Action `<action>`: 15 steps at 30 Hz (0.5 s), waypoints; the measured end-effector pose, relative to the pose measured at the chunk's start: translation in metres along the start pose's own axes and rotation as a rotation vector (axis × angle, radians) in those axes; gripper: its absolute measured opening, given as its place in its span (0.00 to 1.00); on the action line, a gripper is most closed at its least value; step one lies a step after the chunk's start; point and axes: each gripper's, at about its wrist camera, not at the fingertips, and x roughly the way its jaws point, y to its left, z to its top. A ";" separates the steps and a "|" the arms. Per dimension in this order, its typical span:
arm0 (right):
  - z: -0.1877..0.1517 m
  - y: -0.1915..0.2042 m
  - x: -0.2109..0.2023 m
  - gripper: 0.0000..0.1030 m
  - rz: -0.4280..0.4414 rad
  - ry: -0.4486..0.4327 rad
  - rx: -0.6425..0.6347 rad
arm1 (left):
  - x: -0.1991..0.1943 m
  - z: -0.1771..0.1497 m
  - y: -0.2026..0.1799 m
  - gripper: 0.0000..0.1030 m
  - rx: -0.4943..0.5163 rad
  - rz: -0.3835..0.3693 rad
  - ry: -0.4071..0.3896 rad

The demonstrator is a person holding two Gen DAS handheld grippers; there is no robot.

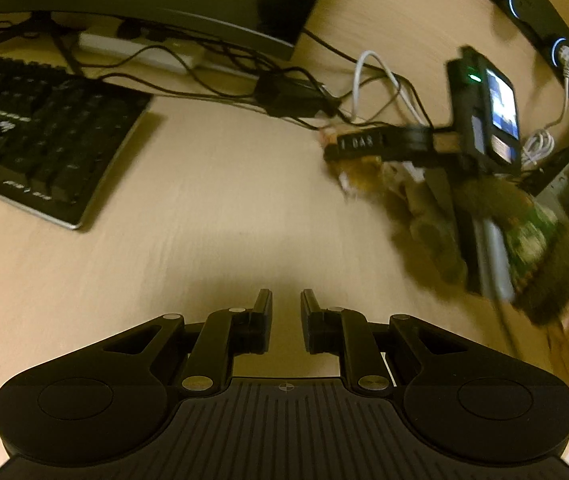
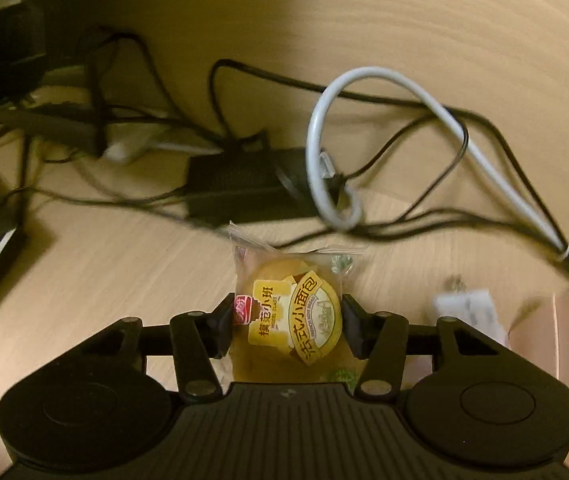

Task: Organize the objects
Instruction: 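Grasp the yellow bread packet with the right tool and set it before the box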

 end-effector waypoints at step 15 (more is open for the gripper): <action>-0.124 0.011 -0.123 0.50 0.173 0.064 -0.004 | 0.010 -0.008 -0.028 0.16 -0.032 -0.047 -0.025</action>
